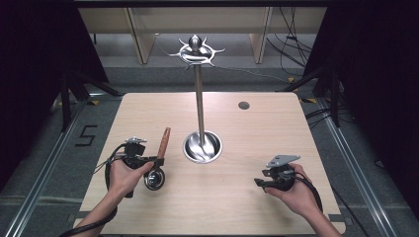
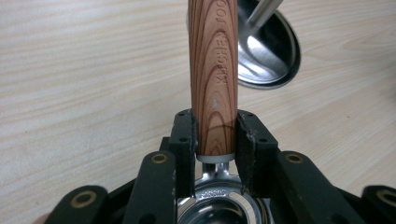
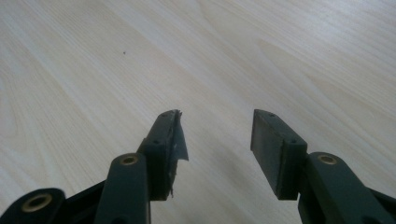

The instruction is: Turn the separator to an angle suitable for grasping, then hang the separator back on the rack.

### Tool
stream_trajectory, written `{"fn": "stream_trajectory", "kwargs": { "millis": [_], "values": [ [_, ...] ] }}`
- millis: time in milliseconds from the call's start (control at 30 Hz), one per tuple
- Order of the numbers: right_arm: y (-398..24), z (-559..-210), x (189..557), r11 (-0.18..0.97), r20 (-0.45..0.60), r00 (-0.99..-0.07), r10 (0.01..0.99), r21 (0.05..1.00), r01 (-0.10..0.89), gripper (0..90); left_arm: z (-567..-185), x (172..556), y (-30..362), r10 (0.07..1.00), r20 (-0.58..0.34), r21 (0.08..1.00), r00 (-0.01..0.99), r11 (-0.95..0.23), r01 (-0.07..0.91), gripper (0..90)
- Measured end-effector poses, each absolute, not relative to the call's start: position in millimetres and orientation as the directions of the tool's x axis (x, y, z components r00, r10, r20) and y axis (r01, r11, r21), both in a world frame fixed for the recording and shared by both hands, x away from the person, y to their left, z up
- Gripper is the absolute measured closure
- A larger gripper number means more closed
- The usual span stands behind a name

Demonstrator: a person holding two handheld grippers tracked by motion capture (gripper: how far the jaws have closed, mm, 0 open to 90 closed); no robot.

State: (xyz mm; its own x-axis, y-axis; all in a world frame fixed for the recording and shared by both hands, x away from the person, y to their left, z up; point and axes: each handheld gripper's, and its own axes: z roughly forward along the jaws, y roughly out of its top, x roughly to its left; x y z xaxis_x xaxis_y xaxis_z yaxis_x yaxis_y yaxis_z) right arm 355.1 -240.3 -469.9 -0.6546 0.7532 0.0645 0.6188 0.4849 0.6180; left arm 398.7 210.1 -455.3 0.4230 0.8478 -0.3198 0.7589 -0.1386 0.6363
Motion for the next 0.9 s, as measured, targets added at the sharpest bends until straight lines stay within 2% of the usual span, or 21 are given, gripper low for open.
{"fn": "stream_trajectory", "kwargs": {
  "millis": [200, 233, 367, 433, 833, 900],
  "values": [
    [-241, -473, 356, 0.480, 0.037, -0.660, 0.750, 0.656, 0.582, 52.7, -441, 383, 209, 0.832, -0.310, 0.720, 0.460, -0.110, 0.685, 69.4],
    [-242, -471, 356, 0.492, 0.044, -0.662, 0.748, 0.632, 0.598, 52.7, -439, 381, 210, 0.829, -0.303, 0.732, 0.470, -0.113, 0.672, 69.3],
    [-242, -471, 355, 0.486, 0.045, -0.657, 0.752, 0.636, 0.600, 52.7, -432, 372, 208, 0.817, -0.297, 0.775, 0.494, -0.097, 0.625, 69.4],
    [-241, -474, 355, 0.464, 0.039, -0.649, 0.760, 0.668, 0.582, 52.6, -429, 369, 207, 0.813, -0.296, 0.788, 0.501, -0.089, 0.610, 69.3],
    [-241, -468, 354, 0.465, 0.059, -0.642, 0.764, 0.639, 0.612, 52.6, -415, 355, 205, 0.800, -0.285, 0.833, 0.528, -0.065, 0.549, 69.3],
    [-244, -467, 357, 0.486, 0.034, -0.659, 0.752, 0.647, 0.588, 52.5, -411, 354, 206, 0.801, -0.271, 0.844, 0.534, -0.069, 0.532, 69.4]
  ]
}}
